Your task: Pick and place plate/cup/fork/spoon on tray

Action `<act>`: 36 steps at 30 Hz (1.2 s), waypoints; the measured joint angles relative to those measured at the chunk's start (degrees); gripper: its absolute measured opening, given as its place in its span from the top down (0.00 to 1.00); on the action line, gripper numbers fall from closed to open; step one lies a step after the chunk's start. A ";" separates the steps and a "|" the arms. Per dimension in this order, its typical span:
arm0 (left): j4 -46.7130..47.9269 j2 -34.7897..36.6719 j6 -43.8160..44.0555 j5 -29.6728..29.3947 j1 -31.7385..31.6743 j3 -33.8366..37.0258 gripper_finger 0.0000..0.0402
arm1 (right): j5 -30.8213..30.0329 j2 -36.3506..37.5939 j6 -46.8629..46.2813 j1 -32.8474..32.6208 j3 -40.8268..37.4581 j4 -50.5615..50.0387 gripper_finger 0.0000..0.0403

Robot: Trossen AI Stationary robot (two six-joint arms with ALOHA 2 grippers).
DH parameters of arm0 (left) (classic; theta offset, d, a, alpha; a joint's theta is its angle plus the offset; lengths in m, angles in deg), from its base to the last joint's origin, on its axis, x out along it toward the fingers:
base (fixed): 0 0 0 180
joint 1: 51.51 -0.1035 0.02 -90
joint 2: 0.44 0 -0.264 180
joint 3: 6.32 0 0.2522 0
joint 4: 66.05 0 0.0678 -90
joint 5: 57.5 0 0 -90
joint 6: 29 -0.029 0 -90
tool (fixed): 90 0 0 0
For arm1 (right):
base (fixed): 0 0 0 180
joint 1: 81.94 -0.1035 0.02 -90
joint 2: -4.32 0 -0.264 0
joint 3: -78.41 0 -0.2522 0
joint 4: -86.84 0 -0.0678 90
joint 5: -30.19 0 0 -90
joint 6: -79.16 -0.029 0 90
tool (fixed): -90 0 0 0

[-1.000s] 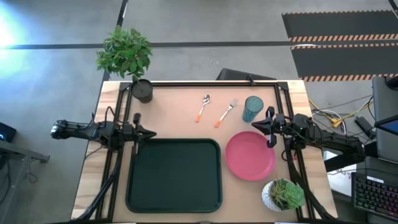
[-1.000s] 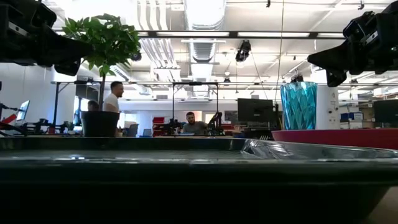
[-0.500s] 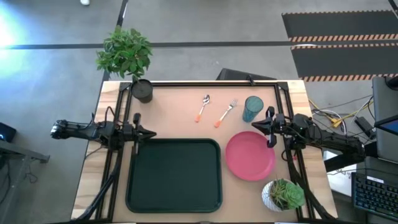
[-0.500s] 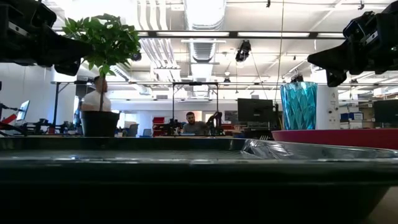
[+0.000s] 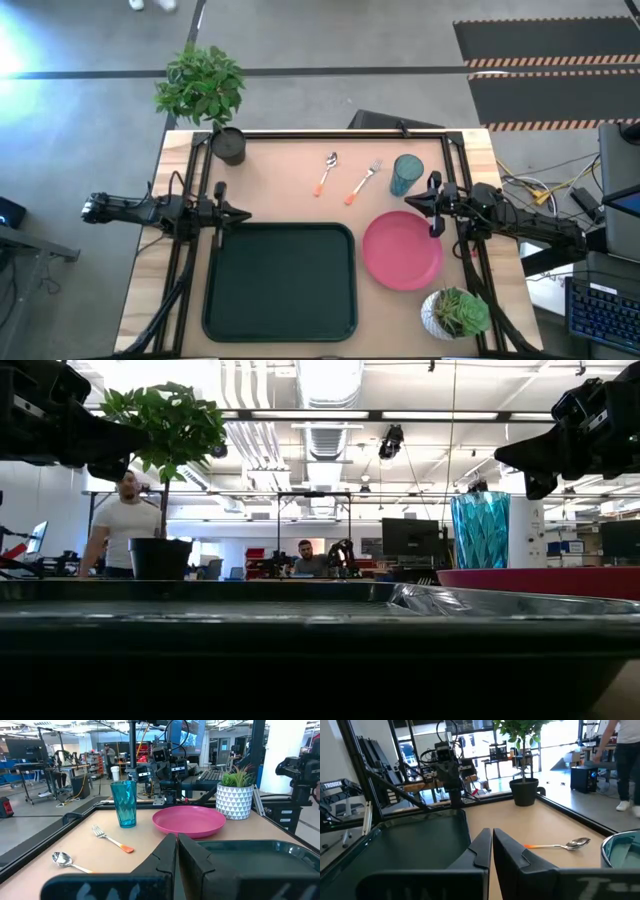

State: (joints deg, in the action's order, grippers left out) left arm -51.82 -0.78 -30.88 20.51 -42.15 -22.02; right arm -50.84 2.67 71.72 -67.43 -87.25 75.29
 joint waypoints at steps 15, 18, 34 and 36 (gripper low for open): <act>0.01 -0.02 0.01 0.00 -0.01 -0.01 1.00 | -18.22 0.00 -4.38 0.04 0.00 0.34 0.98; 0.01 -0.02 0.00 -0.01 0.00 0.00 1.00 | -21.58 0.00 -9.40 0.04 0.00 0.63 0.98; -0.20 -0.01 0.00 -0.03 -0.01 -0.01 1.00 | -24.56 0.00 -29.51 0.04 0.00 9.69 0.98; -0.93 -0.01 0.03 -0.02 -0.01 0.00 1.00 | -24.59 0.00 -29.50 0.04 0.00 11.26 0.98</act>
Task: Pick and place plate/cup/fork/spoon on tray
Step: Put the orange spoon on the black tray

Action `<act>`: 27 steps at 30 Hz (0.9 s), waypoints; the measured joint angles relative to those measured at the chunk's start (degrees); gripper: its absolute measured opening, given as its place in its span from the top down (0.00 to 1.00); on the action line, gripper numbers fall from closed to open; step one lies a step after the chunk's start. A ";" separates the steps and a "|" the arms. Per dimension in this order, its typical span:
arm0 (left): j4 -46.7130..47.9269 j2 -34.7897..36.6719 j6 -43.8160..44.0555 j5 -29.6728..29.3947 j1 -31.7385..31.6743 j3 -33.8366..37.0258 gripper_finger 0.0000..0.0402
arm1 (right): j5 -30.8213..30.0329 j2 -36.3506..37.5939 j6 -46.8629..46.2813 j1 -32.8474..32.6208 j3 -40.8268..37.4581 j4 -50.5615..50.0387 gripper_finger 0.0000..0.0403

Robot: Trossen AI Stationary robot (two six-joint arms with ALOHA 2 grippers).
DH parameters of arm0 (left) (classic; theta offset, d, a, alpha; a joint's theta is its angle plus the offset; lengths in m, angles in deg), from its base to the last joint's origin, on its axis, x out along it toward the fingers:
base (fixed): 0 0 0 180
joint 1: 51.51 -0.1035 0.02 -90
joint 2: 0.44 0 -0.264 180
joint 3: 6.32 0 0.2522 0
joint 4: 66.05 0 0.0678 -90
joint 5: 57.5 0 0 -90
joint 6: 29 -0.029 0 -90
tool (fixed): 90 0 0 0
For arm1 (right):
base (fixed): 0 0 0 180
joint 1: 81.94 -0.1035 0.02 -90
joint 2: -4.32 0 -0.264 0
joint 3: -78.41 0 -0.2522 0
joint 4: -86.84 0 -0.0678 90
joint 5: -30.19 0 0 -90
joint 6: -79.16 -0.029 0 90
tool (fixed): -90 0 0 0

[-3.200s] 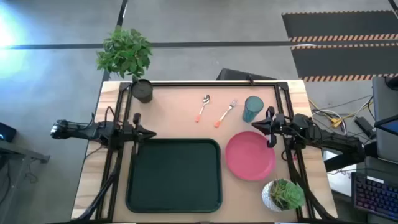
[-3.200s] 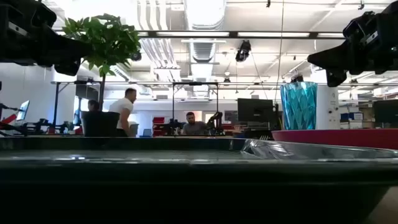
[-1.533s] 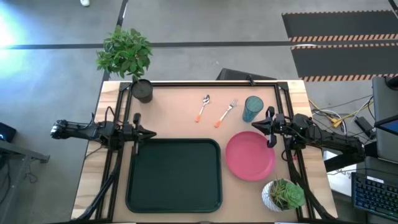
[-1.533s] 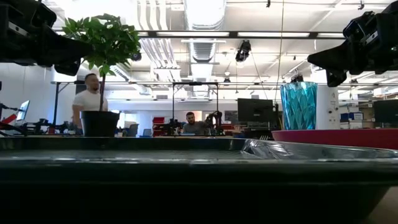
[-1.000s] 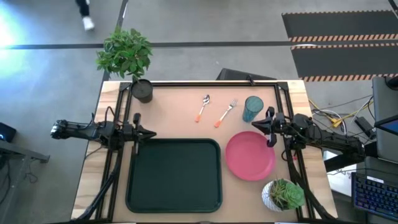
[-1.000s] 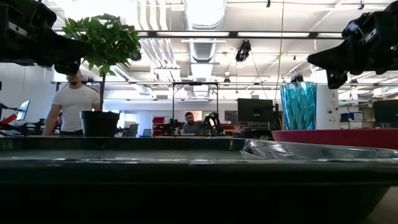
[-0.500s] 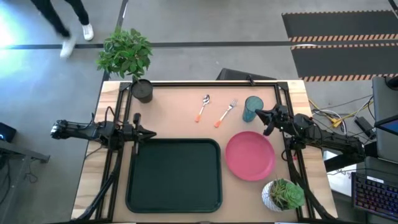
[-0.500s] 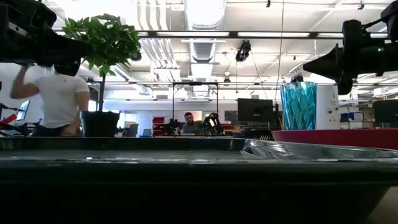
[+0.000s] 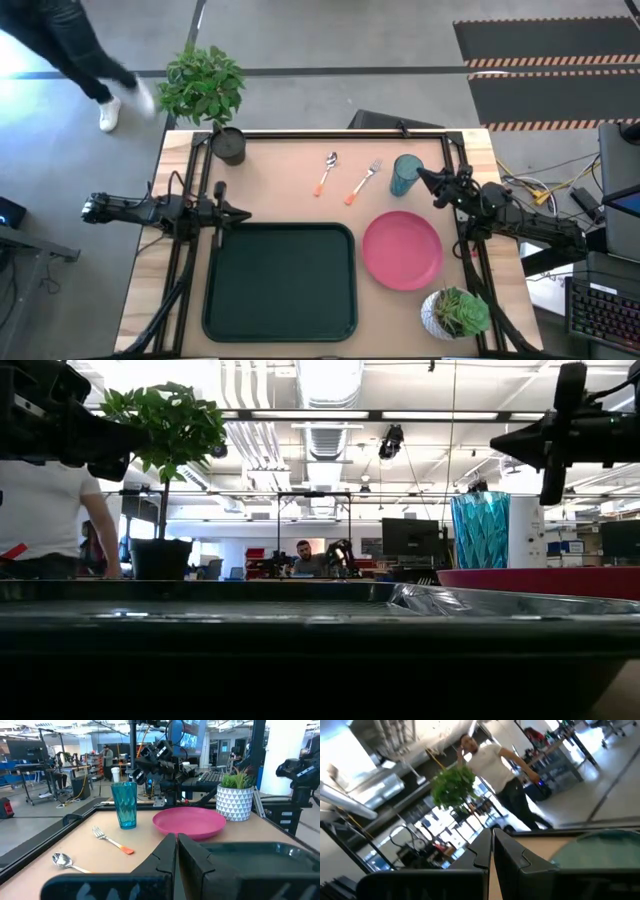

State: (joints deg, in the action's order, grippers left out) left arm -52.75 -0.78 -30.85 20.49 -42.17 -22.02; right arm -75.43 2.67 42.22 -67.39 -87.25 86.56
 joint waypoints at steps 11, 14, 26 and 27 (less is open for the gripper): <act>-23.64 -0.04 11.41 -0.95 0.00 -0.01 1.00 | 0.07 0.00 0.39 0.00 0.00 2.09 0.98; -27.19 -0.02 6.83 -1.86 0.00 -0.01 1.00 | 0.09 0.00 0.45 0.00 0.00 2.07 0.98; -29.01 -0.12 20.74 -1.79 0.00 -0.04 1.00 | 0.13 0.00 0.49 0.00 0.00 2.05 0.98; -29.02 -0.45 21.21 -1.79 0.00 -0.04 1.00 | 0.13 0.00 0.51 0.00 0.00 2.05 0.98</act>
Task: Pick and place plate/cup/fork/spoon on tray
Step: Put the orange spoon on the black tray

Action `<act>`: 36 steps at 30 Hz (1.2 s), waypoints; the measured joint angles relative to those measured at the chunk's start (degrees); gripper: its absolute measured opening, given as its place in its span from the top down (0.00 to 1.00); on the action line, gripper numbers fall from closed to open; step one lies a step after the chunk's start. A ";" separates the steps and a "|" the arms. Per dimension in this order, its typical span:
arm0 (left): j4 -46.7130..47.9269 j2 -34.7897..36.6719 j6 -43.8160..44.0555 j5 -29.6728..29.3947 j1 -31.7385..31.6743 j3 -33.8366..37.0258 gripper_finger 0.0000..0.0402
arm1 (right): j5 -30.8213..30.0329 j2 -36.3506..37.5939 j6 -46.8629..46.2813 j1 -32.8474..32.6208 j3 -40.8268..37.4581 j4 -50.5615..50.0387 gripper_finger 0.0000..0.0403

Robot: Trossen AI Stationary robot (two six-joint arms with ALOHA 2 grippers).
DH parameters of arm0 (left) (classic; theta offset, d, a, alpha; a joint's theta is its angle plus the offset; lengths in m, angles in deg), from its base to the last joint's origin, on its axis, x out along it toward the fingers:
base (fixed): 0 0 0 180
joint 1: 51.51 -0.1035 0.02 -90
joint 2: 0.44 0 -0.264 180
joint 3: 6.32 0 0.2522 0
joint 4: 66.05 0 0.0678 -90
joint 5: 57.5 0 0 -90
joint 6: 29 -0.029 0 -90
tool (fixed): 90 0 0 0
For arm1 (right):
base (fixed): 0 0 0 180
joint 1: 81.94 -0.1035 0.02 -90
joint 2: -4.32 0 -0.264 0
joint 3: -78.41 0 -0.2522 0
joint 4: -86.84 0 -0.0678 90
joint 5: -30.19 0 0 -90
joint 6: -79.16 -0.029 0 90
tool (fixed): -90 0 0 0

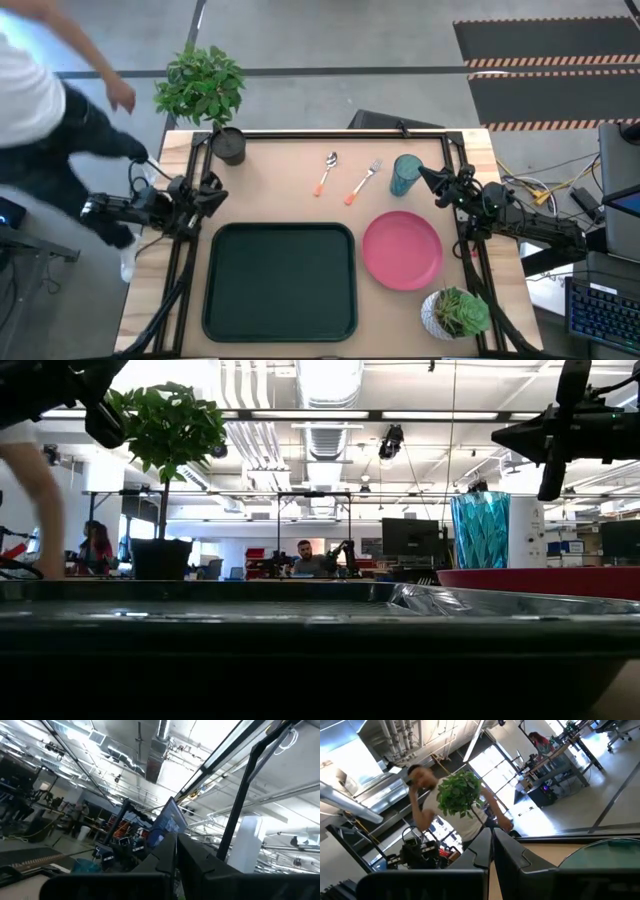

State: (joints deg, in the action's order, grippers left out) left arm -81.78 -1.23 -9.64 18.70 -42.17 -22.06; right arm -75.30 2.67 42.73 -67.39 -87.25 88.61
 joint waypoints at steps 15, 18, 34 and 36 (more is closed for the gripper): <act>2.20 -19.36 5.73 -13.73 -0.09 -4.57 0.86 | 0.71 -0.02 0.03 -0.02 0.80 2.33 0.98; 4.51 -28.94 5.55 -14.19 -0.14 -10.46 0.83 | 1.98 -0.02 0.30 -0.02 3.30 3.02 0.98; 23.53 -77.71 7.25 -0.30 -13.40 -43.69 0.82 | 9.71 -8.03 5.08 -0.02 21.05 -7.09 0.98; 22.99 -81.03 5.85 3.96 -14.98 -47.04 0.82 | 10.10 -10.45 5.17 -0.02 23.58 -9.60 0.98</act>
State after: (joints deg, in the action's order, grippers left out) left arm -58.79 -82.26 -3.79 22.65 -57.14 -69.10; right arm -65.20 -7.77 47.89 -67.41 -63.67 79.00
